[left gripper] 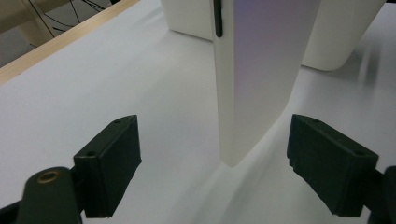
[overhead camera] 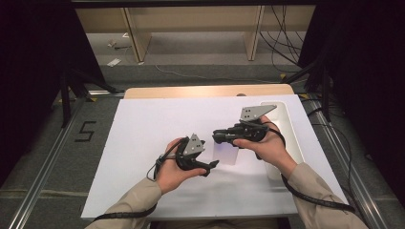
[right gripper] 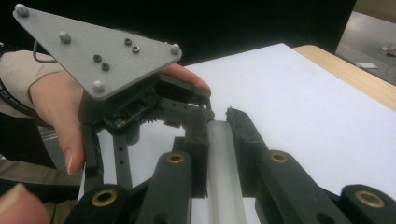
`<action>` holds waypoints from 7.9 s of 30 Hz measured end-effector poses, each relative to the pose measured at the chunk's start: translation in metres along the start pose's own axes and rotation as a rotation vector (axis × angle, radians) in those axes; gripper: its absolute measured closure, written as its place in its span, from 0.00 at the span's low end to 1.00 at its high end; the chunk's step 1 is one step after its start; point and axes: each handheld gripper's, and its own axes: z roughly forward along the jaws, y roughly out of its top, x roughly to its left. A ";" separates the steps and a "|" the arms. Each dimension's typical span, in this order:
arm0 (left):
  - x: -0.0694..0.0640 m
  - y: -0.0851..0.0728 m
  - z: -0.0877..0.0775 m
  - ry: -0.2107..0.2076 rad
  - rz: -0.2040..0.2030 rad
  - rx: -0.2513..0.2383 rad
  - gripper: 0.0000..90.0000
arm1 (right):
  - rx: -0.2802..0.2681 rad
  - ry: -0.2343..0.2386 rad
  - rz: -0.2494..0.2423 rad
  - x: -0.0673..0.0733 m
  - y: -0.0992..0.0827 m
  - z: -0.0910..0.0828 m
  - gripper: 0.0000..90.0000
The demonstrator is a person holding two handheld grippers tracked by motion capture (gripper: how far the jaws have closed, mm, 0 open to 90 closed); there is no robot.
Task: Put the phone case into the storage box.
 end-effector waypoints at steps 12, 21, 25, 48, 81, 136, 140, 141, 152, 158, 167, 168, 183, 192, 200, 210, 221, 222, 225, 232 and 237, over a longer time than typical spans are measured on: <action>0.000 -0.003 0.003 -0.046 0.015 0.012 0.26 | 0.002 0.031 -0.001 0.003 0.001 0.003 0.89; 0.000 -0.004 0.006 -0.075 0.020 0.011 0.31 | 0.005 0.045 0.003 0.004 0.001 0.004 0.89; 0.001 -0.005 0.006 -0.089 0.020 0.006 0.34 | 0.001 0.052 0.008 0.004 0.001 0.005 0.89; 0.000 -0.003 0.006 -0.181 0.065 -0.017 0.66 | -0.007 0.074 0.032 0.004 -0.001 0.007 0.89; 0.010 0.002 -0.003 -0.271 -0.010 -0.021 0.85 | -0.037 0.130 0.002 0.003 0.001 0.004 0.86; 0.021 0.008 -0.013 0.109 -0.243 -0.020 0.90 | -0.188 -0.354 0.107 -0.001 -0.011 0.010 0.01; 0.019 0.009 -0.011 0.102 -0.245 -0.014 0.90 | -0.193 -0.359 0.106 0.003 -0.011 0.015 0.02; 0.018 0.010 -0.010 0.102 -0.246 -0.016 0.90 | -0.197 -0.362 0.108 0.004 -0.010 0.017 0.02; 0.011 0.013 -0.006 0.095 -0.237 -0.012 0.90 | -0.215 -0.382 0.130 0.010 -0.011 0.027 0.02; 0.007 0.014 -0.002 0.089 -0.226 -0.011 0.90 | -0.226 -0.405 0.143 0.011 -0.011 0.030 0.04; 0.005 0.014 -0.001 0.090 -0.231 -0.013 0.90 | -0.226 -0.430 0.152 0.012 -0.014 0.032 0.10; 0.005 0.014 -0.001 0.092 -0.231 -0.016 0.90 | -0.227 -0.430 0.151 0.012 -0.014 0.032 0.12; 0.005 0.014 -0.001 0.092 -0.225 -0.010 0.90 | -0.232 -0.430 0.156 0.015 -0.015 0.033 0.20; 0.005 0.014 -0.001 0.089 -0.220 -0.014 0.89 | -0.233 -0.444 0.172 0.017 -0.015 0.032 0.20; 0.005 0.015 -0.002 0.092 -0.208 -0.022 0.89 | -0.236 -0.451 0.160 0.019 -0.013 0.032 0.20; 0.009 0.013 -0.007 0.082 -0.153 -0.031 0.71 | -0.246 -0.459 0.151 0.019 -0.010 0.027 0.20; 0.017 0.009 -0.020 0.028 -0.098 -0.023 0.33 | -0.267 -0.500 0.157 0.014 -0.005 0.010 0.20; 0.017 0.009 -0.020 0.028 -0.098 -0.023 0.30 | -0.271 -0.502 0.158 0.014 -0.005 0.008 0.20; 0.019 0.007 -0.023 0.023 -0.085 -0.001 0.18 | -0.277 -0.511 0.158 0.012 -0.004 0.005 0.20; 0.028 -0.002 -0.034 0.031 -0.072 0.021 0.02 | -0.290 -0.537 0.166 0.007 -0.002 -0.006 0.20; 0.034 -0.005 -0.039 0.037 -0.071 0.015 0.00 | -0.296 -0.554 0.167 0.003 -0.001 -0.011 0.20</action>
